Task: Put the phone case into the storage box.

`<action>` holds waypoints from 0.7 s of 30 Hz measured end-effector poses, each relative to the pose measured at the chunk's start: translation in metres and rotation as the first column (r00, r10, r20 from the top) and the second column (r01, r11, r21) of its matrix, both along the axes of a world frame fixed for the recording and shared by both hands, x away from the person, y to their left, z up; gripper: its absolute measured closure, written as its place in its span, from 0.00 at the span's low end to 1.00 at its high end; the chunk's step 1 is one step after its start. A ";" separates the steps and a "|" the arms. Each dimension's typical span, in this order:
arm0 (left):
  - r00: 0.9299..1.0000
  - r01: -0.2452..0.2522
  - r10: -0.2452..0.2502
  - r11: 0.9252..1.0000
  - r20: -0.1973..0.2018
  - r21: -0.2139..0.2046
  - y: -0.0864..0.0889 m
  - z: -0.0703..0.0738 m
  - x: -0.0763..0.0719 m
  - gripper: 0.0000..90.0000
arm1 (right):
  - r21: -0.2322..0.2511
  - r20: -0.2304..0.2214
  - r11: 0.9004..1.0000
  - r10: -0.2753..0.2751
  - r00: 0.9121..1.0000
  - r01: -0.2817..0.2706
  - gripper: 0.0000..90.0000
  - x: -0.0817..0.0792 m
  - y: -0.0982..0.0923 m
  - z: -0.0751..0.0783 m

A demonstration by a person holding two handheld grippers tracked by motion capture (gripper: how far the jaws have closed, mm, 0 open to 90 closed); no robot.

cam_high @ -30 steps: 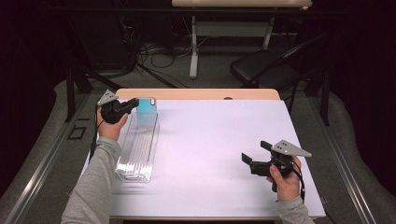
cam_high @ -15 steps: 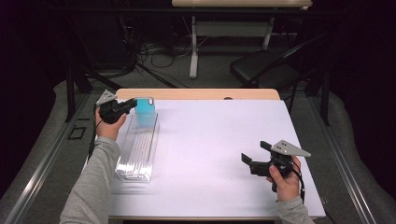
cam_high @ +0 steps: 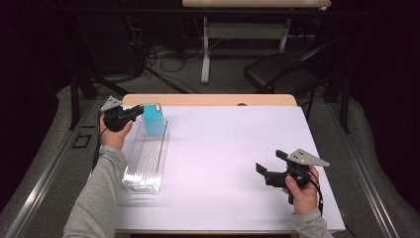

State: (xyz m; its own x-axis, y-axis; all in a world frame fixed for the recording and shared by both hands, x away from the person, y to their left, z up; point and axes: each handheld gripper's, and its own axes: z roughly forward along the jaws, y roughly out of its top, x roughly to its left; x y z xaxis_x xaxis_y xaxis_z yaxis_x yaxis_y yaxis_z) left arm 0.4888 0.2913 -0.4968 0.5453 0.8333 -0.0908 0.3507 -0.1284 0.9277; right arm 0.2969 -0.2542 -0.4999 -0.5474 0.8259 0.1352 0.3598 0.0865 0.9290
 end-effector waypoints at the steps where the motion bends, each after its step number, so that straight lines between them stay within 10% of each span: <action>1: 1.000 -0.001 0.001 1.000 0.001 0.000 0.000 0.000 0.000 0.90 | 0.000 -0.001 1.000 -0.001 1.000 0.001 0.09 0.000 0.000 0.000; 21: 0.999 -0.043 0.043 0.999 -0.010 -0.005 0.000 0.000 0.001 0.67 | -0.004 -0.003 1.000 0.009 1.000 -0.009 0.09 0.000 0.001 0.000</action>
